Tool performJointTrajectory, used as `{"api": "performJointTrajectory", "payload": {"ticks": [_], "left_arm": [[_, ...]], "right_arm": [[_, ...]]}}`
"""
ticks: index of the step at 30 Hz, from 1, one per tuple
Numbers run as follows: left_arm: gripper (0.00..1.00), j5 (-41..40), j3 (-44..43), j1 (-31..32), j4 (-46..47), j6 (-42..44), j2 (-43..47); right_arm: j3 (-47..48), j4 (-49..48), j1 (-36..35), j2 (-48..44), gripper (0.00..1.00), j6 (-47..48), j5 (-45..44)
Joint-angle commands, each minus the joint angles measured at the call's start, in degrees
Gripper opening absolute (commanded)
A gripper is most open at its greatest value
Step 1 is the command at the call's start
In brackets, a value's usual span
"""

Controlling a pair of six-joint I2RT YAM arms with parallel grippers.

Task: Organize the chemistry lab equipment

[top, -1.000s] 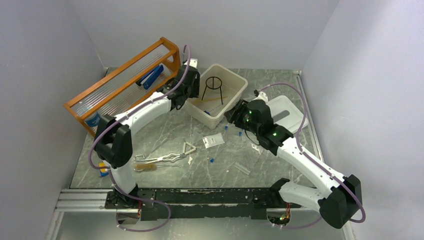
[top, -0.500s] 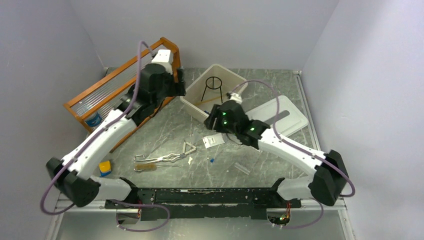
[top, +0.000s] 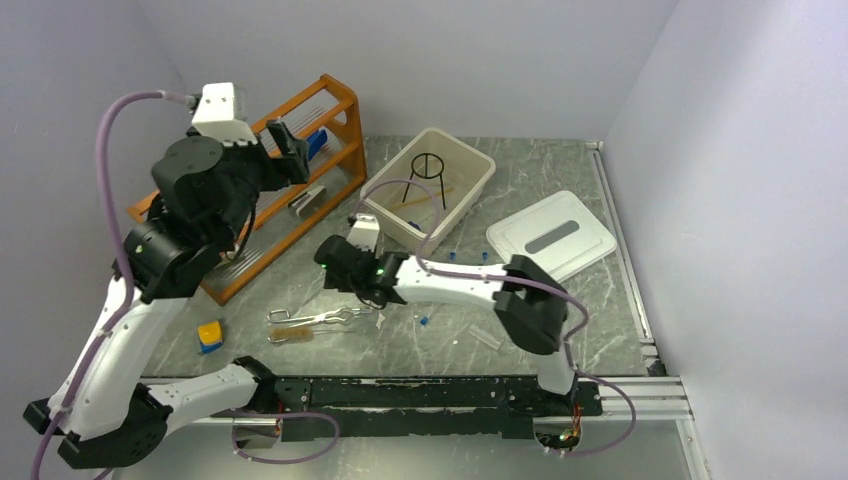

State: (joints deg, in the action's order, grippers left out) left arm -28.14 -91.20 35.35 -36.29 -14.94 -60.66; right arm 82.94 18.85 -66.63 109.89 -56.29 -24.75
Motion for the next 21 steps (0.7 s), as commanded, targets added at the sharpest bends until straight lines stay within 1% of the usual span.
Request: {"api": "performJointTrajectory", "payload": {"ticks": [1,4,9,12,16,21], "left_arm": [[0.89,-3.6,-0.7,0.1,-5.3,1.9,2.7],[0.90,-5.8,1.9,0.1,-4.8,-1.2,5.3],[0.90,-4.2,8.4,0.1,-1.0,-2.7,8.6],[0.89,-6.8,8.3,0.1,-1.7,-1.3,8.4],[0.89,-13.0,5.9,0.1,-3.9,0.8,7.2],[0.89,-15.1,6.0,0.1,-3.8,2.0,7.4]], "right_arm": [[8.5,4.1,-1.4,8.4,0.54,-4.8,-5.8],[14.7,7.3,-2.3,14.3,0.54,-5.9,-6.4],[22.9,12.8,-2.3,21.7,0.53,-7.2,-8.8],[25.6,15.5,-2.4,24.1,0.52,-7.5,-10.8],[27.1,17.4,-2.3,26.4,0.52,-7.5,-12.3],[29.7,19.4,-2.2,29.3,0.54,-7.2,-13.9]]}}
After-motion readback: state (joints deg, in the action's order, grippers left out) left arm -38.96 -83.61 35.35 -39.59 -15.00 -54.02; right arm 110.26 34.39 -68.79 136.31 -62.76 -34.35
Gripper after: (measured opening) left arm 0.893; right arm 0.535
